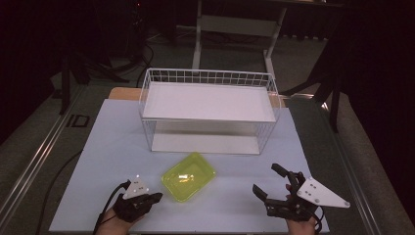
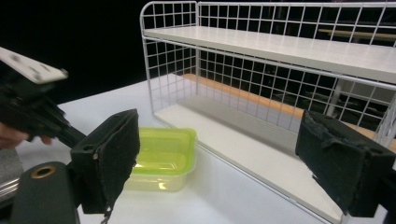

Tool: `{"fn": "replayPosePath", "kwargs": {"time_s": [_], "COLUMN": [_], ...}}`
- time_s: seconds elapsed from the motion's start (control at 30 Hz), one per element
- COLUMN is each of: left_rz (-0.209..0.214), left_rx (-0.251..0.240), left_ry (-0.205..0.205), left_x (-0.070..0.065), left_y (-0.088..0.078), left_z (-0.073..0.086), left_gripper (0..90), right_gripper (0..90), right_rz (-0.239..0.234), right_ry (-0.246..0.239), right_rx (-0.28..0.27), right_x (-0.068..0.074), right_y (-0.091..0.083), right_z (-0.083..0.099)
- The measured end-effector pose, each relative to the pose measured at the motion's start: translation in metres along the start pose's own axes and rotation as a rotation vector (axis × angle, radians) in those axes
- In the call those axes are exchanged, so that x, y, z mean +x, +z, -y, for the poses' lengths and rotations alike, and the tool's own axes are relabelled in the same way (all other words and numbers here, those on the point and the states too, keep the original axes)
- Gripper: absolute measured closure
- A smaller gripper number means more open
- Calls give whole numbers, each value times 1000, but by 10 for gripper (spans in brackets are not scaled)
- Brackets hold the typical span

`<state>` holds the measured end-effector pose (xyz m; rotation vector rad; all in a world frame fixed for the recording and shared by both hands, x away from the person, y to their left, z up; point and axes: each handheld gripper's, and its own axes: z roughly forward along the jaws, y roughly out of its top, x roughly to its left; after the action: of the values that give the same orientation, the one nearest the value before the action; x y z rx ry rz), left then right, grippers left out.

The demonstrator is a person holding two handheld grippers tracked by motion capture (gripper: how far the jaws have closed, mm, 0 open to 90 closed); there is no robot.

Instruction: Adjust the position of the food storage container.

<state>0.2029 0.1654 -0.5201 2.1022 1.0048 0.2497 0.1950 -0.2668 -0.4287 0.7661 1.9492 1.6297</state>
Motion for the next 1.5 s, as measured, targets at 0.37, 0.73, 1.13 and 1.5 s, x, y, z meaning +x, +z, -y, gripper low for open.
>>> {"fn": "replayPosePath", "kwargs": {"time_s": [0.37,0.73,1.13,1.5], "left_rz": [10,-43,-54,-2], "left_rx": [13,2,22,20], "left_ry": [-29,-40,-47,-43], "left_x": [16,36,45,33], "left_y": [27,40,39,43], "left_z": [-6,-26,-29,-28], "left_gripper": [900,900,900,900], "right_gripper": [139,139,139,140], "right_rz": [5,-1,-2,-8], "right_ry": [-24,-23,-17,-25], "right_rx": [7,16,11,15], "right_x": [0,0,-1,2], "right_y": [2,4,2,4], "right_z": [0,2,1,0]}}
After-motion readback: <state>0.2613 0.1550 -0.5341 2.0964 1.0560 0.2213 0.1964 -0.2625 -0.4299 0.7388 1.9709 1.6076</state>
